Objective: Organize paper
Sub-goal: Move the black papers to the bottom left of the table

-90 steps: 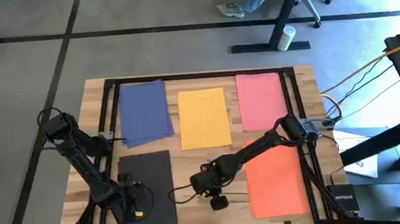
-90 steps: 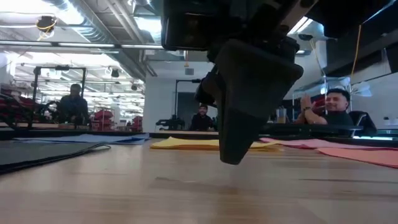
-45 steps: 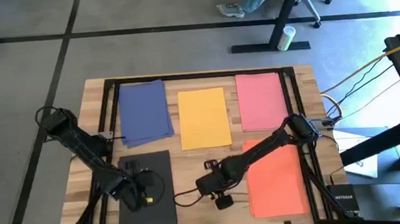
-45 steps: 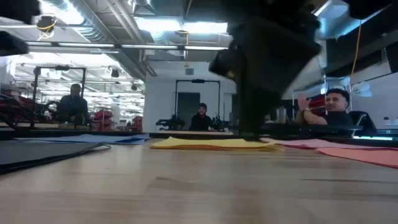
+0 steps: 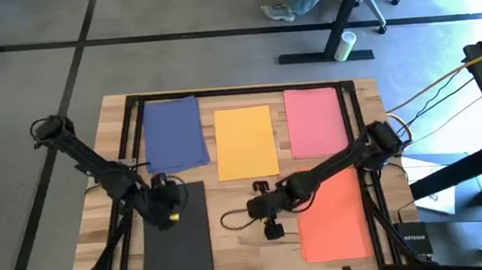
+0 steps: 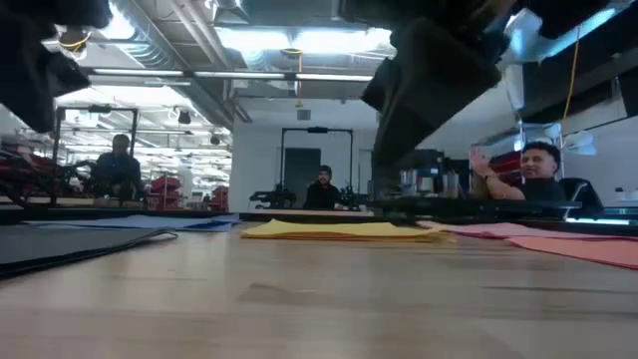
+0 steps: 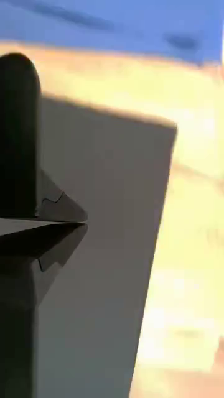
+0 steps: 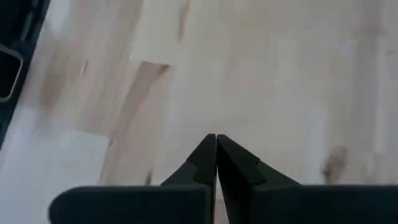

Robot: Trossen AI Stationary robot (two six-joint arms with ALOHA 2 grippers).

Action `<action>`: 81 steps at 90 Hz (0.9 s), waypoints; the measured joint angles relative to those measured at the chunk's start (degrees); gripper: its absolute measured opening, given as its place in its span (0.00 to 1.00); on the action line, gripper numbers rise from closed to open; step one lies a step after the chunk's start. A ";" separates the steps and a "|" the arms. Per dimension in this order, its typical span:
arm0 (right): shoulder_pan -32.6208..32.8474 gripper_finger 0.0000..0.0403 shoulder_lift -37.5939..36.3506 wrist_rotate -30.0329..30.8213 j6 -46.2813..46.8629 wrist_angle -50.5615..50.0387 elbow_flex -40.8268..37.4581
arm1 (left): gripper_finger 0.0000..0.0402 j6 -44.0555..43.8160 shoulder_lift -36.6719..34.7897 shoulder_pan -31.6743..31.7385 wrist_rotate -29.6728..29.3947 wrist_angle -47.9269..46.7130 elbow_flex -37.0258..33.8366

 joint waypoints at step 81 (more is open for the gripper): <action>-3.43 0.00 -2.31 2.47 1.45 1.91 -3.50 | 0.00 4.69 -0.20 21.56 6.18 -2.55 -13.21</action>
